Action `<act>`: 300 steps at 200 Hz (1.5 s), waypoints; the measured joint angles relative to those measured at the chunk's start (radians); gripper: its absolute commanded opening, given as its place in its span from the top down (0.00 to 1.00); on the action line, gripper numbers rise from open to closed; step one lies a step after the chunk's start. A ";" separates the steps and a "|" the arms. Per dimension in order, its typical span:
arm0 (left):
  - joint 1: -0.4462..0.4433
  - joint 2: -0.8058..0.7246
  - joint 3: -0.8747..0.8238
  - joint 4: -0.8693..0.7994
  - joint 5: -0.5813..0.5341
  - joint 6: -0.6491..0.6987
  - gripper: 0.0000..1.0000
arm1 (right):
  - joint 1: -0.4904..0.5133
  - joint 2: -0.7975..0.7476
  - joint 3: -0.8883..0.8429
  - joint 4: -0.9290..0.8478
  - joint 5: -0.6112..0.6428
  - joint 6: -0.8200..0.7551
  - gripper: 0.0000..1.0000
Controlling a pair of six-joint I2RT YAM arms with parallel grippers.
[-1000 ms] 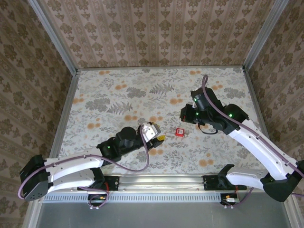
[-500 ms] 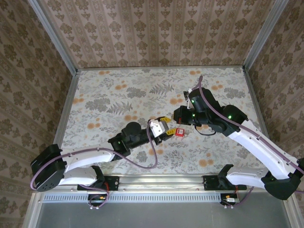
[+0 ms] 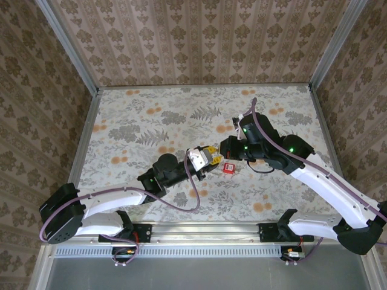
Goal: Unlock with the key
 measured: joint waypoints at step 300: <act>0.021 -0.040 0.051 -0.158 0.019 -0.014 0.70 | -0.003 -0.054 -0.076 0.119 -0.071 0.052 1.00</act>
